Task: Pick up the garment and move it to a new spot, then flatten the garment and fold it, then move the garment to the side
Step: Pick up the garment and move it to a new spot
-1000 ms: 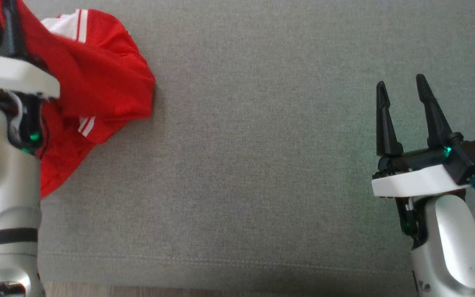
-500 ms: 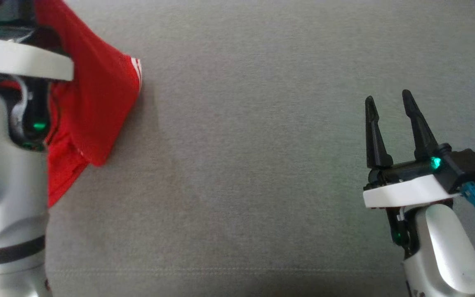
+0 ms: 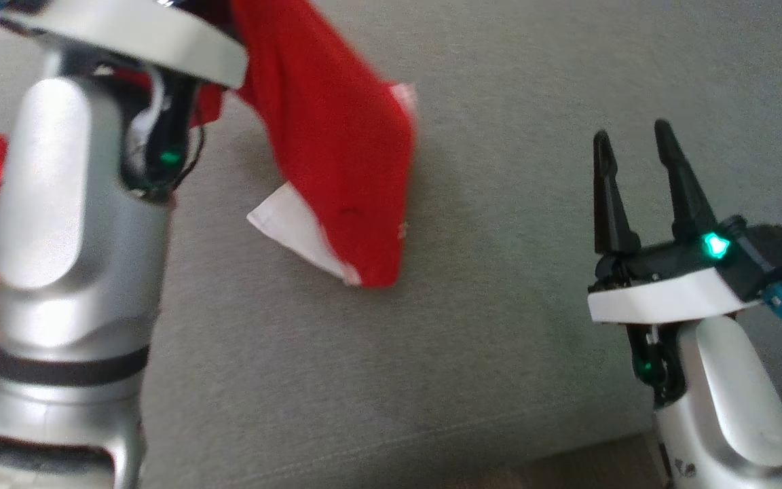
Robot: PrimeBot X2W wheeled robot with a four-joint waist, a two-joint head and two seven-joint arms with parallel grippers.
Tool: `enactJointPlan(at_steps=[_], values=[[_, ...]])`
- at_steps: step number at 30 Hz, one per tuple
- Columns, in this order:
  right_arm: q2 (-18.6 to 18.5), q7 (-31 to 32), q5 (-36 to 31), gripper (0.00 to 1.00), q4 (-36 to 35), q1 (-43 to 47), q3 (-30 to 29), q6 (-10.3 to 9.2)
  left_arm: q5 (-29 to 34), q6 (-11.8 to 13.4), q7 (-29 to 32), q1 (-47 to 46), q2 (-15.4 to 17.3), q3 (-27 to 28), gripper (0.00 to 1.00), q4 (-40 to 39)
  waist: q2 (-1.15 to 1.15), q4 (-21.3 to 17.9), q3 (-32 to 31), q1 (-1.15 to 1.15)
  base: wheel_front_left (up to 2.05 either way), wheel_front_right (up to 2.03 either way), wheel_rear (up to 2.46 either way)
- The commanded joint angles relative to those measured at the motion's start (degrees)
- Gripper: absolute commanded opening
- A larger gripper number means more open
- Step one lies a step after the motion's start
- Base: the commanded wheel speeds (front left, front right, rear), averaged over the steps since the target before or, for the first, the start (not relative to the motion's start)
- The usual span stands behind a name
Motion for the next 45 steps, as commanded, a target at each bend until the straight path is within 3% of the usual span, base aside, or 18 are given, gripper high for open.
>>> enactJointPlan(at_steps=[1, 7, 12, 17, 18, 19, 20, 24, 28, 34, 45], values=[[0.14, -0.59, 0.65, 1.00, -2.62, -2.34, 1.46, 0.44, 0.76, 0.59, -0.19, -4.15, 0.60, 0.73, 0.00, -0.73, 0.00, -4.78, 2.37, 0.00, 0.00, 0.00, 0.00], [0.14, -0.60, 2.83, 1.00, -4.19, -3.06, 2.76, 0.44, 2.66, 2.54, -1.91, -10.46, -1.18, -1.03, 0.00, 5.71, 0.00, -11.01, 4.38, 0.00, 0.00, 0.00, 0.00], [0.14, -0.60, 4.25, 1.00, -5.43, -2.60, 2.20, 0.44, 0.36, 2.32, -2.94, -11.56, -3.24, -6.88, 0.00, 9.94, 0.00, -14.06, 5.38, 0.00, 0.00, 0.00, 0.00], [0.14, -0.61, 6.84, 1.00, -5.48, -2.61, -7.03, 0.44, -10.90, 4.39, -5.72, -6.84, -3.52, -24.91, 0.00, 11.42, 0.00, -15.43, 5.78, 0.00, 0.00, 0.00, 0.00], [0.14, -0.61, 7.50, 1.00, -5.21, -2.82, -8.76, 0.44, -12.97, 4.96, -6.17, -6.04, -3.52, -28.27, 0.33, 11.41, 0.00, -15.39, 5.86, 0.00, 0.00, 0.00, 0.00], [0.14, -0.61, 7.88, 1.00, -5.00, -3.11, -10.04, 0.44, -14.46, 5.70, -6.54, -5.53, -3.52, -31.30, 0.91, 11.57, 0.00, -15.33, 5.97, 0.00, 0.00, 0.00, 0.00], [0.14, -0.61, 7.96, 1.00, -4.90, -3.43, -10.85, 0.44, -15.85, 6.43, -7.04, -5.15, -3.53, -33.85, 1.00, 11.64, 0.00, -15.24, 6.09, 0.00, 0.00, 0.00, 0.00], [0.14, -0.61, 7.37, 1.00, -4.81, -4.12, -12.08, 0.44, -20.68, 8.87, -9.18, -5.75, -3.53, -39.20, 1.00, 11.96, 0.00, -13.74, 6.12, 0.00, 0.00, 0.00, 0.00], [0.14, -0.61, 6.49, 1.00, -4.74, -4.07, -12.12, 0.44, -22.10, 10.40, -10.59, -7.63, -3.53, -38.85, 1.00, 13.16, 0.00, -11.53, 5.60, 0.00, 0.00, 0.00, 0.00], [0.14, -0.61, 2.62, 1.00, -5.35, -2.66, -10.55, 0.44, -19.57, 11.42, -11.41, -8.49, -1.60, -30.54, 1.00, 14.80, 0.00, -3.60, 2.91, 0.00, 0.00, 0.00, 0.00], [0.14, -0.61, -3.11, 1.00, -3.99, 1.33, -7.74, 0.44, -13.39, 10.15, -11.43, 9.95, 6.03, -14.70, 1.00, 7.32, 0.00, 8.11, -2.56, 0.00, 0.00, 0.00, 0.00]])
